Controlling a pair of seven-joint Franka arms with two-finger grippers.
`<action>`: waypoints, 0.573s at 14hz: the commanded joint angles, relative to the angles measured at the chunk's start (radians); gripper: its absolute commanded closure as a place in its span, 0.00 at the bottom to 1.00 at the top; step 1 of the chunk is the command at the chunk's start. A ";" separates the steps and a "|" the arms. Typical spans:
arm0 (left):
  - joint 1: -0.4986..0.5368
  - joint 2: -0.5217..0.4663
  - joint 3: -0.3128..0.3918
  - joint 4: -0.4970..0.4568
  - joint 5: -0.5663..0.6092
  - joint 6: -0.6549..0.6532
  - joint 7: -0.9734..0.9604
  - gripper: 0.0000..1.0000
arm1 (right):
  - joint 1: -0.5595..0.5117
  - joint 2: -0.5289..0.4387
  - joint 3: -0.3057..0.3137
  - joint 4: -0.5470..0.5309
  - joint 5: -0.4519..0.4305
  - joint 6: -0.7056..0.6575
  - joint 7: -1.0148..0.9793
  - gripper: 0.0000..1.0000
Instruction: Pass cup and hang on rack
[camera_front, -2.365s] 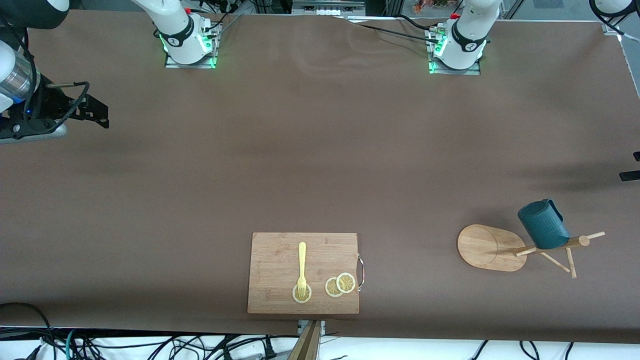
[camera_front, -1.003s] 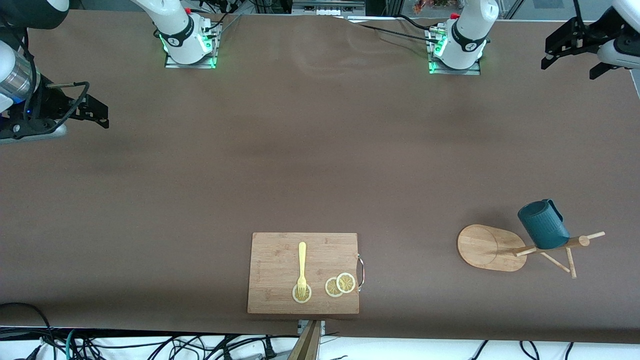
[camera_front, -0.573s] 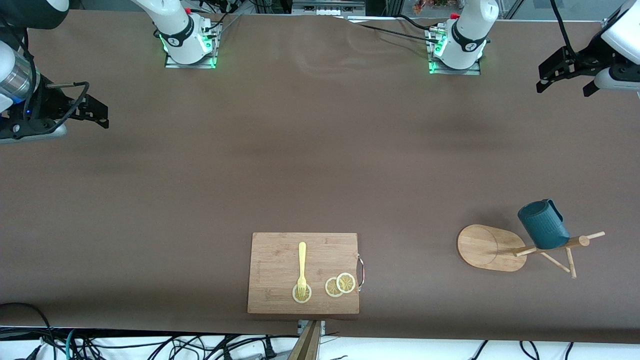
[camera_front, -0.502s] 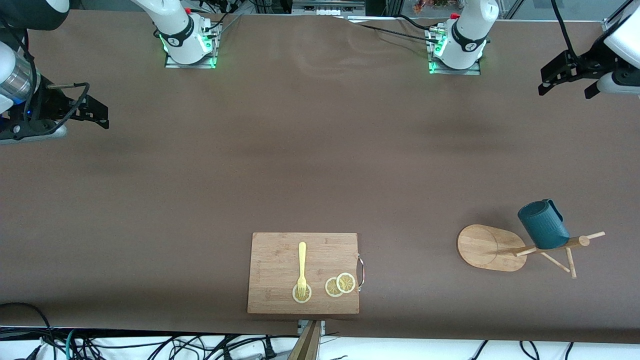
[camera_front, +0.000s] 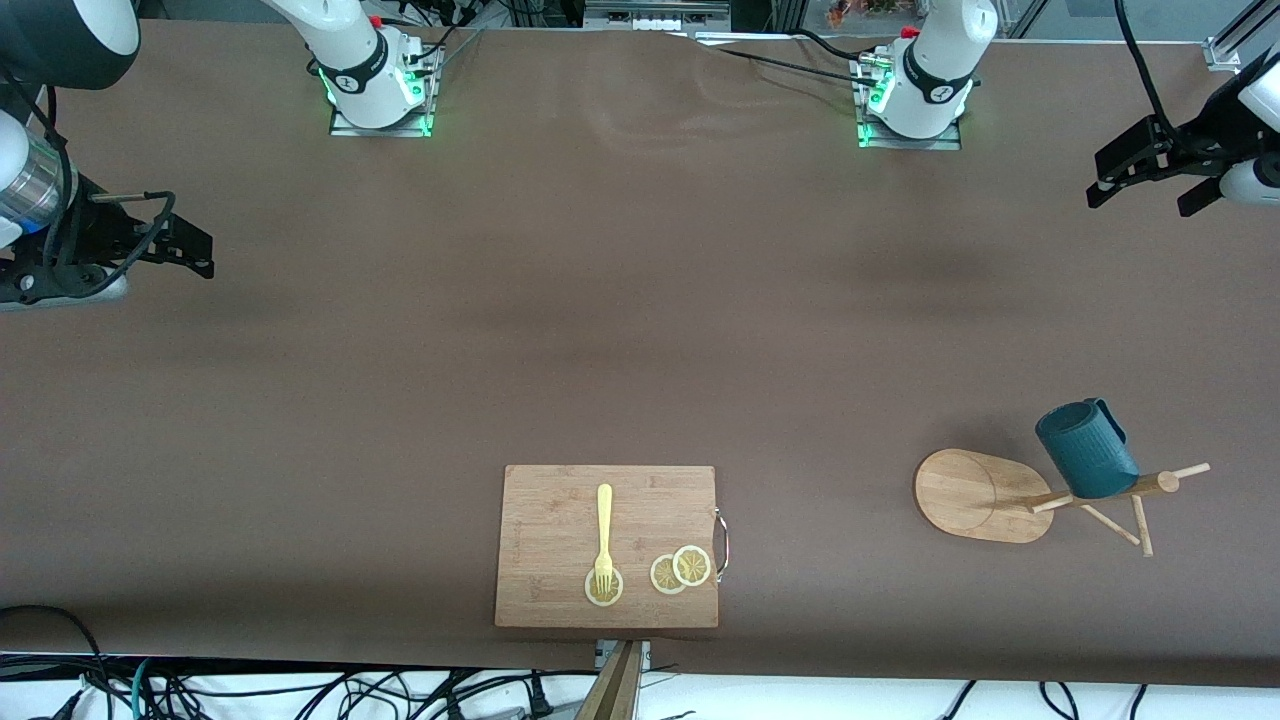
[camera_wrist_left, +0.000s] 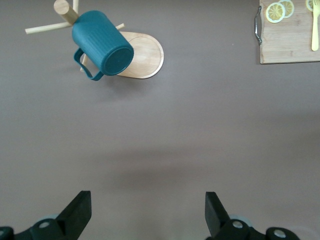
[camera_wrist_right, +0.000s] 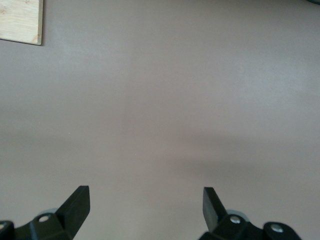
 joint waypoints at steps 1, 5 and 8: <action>-0.055 0.017 0.030 0.034 -0.005 -0.031 0.001 0.00 | -0.011 0.009 -0.002 0.014 0.017 0.021 0.049 0.00; -0.058 0.014 0.033 0.014 -0.001 -0.026 -0.015 0.00 | -0.015 -0.045 -0.004 -0.064 0.056 0.052 0.113 0.00; -0.054 0.011 0.021 0.006 0.004 -0.025 -0.022 0.00 | -0.015 -0.115 -0.058 -0.150 0.062 0.080 0.102 0.00</action>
